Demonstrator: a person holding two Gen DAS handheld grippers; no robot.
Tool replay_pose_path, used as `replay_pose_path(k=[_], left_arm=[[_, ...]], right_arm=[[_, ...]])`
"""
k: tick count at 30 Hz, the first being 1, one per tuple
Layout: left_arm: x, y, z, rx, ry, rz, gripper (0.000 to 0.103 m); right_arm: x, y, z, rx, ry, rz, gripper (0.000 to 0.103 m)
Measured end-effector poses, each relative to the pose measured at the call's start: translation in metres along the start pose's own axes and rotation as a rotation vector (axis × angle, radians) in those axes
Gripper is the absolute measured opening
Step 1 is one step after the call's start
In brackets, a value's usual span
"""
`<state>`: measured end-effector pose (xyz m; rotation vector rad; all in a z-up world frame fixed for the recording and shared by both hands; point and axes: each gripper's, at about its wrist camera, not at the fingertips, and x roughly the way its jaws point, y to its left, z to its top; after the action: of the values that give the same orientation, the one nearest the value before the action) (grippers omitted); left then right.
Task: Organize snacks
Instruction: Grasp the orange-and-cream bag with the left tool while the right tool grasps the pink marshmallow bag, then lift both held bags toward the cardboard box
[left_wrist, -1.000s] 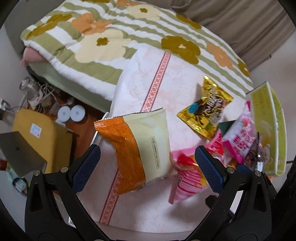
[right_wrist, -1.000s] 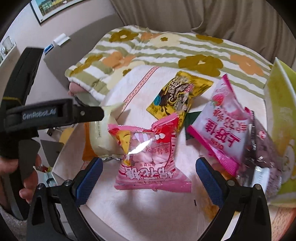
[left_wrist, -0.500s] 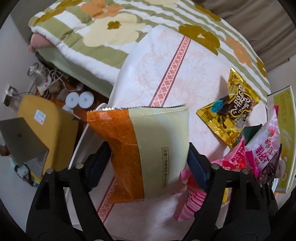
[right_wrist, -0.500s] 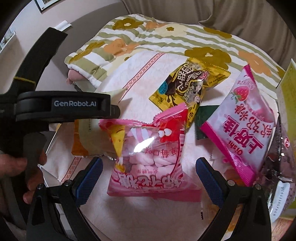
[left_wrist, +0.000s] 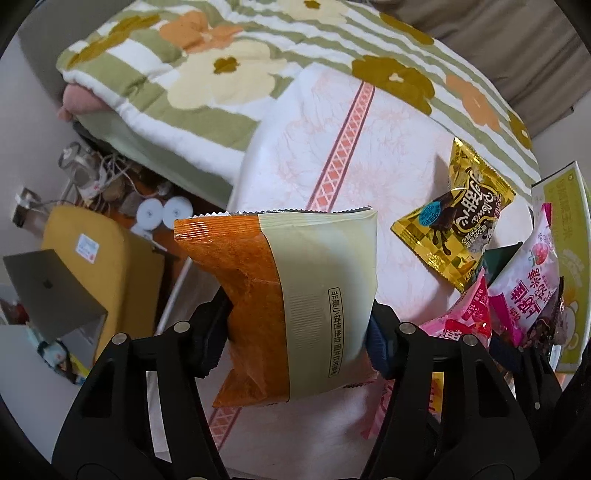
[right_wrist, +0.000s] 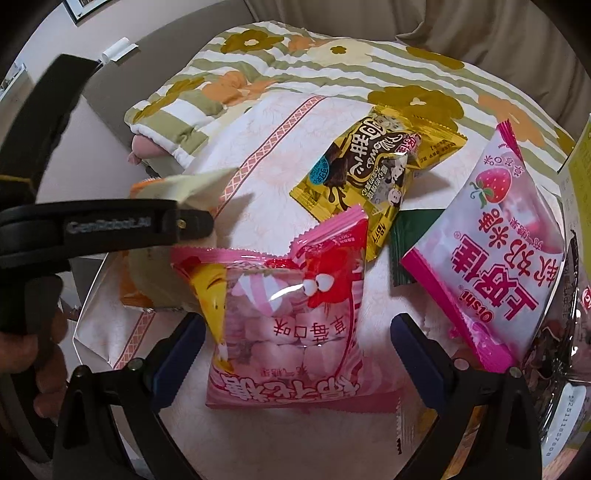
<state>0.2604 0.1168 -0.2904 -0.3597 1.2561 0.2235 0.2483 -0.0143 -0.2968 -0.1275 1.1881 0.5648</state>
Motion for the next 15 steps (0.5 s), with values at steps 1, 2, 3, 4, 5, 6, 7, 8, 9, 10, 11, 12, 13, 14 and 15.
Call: replay_pose_path(k=[1, 2, 3, 4, 5, 6, 7, 8, 9, 10, 11, 12, 13, 14, 15], left_arm=[[-0.003, 0.000, 0.000, 0.002, -0.007, 0.000, 0.059], [-0.006, 0.000, 0.001, 0.007, -0.015, 0.004, 0.059], [-0.009, 0.001, 0.001, 0.010, -0.024, 0.007, 0.059], [-0.011, 0.002, 0.002, 0.013, -0.031, 0.009, 0.059], [-0.013, 0.001, 0.002, 0.018, -0.037, 0.012, 0.059], [-0.015, 0.002, 0.002, 0.017, -0.043, 0.012, 0.059], [-0.016, 0.003, 0.002, 0.017, -0.045, 0.010, 0.059], [-0.017, 0.003, 0.001, 0.017, -0.046, 0.008, 0.059], [-0.018, 0.004, 0.001, 0.018, -0.048, 0.008, 0.059], [-0.020, 0.004, 0.000, 0.021, -0.051, 0.010, 0.059], [-0.021, 0.004, -0.001, 0.025, -0.054, 0.014, 0.059], [-0.022, 0.005, -0.001, 0.025, -0.057, 0.010, 0.059], [-0.024, 0.006, -0.002, 0.022, -0.059, 0.006, 0.059], [-0.027, 0.006, -0.003, 0.022, -0.063, 0.004, 0.059], [-0.030, 0.007, -0.004, 0.023, -0.068, 0.003, 0.059]], right_arm=[[0.000, 0.000, -0.001, 0.000, 0.000, 0.000, 0.100], [0.000, 0.000, -0.001, 0.000, 0.001, 0.002, 0.100], [0.000, 0.001, -0.001, 0.000, 0.003, 0.002, 0.100], [0.000, 0.001, -0.001, 0.000, 0.003, 0.002, 0.100], [0.001, 0.002, -0.001, 0.001, 0.002, 0.003, 0.100], [0.002, 0.002, -0.002, -0.001, 0.003, 0.003, 0.100], [0.003, 0.004, -0.002, -0.002, 0.003, 0.001, 0.099], [0.003, 0.004, -0.003, -0.005, 0.004, 0.001, 0.098], [0.005, 0.005, -0.004, -0.008, 0.009, 0.009, 0.087], [0.006, 0.005, -0.005, -0.010, 0.015, 0.017, 0.071], [0.006, 0.006, -0.006, -0.009, 0.016, 0.025, 0.071], [0.004, 0.006, -0.006, -0.009, 0.007, 0.024, 0.068], [0.003, 0.006, -0.007, -0.009, 0.004, 0.026, 0.066], [0.000, 0.005, -0.008, -0.005, -0.003, 0.030, 0.066], [-0.004, 0.005, -0.008, 0.001, -0.015, 0.032, 0.066]])
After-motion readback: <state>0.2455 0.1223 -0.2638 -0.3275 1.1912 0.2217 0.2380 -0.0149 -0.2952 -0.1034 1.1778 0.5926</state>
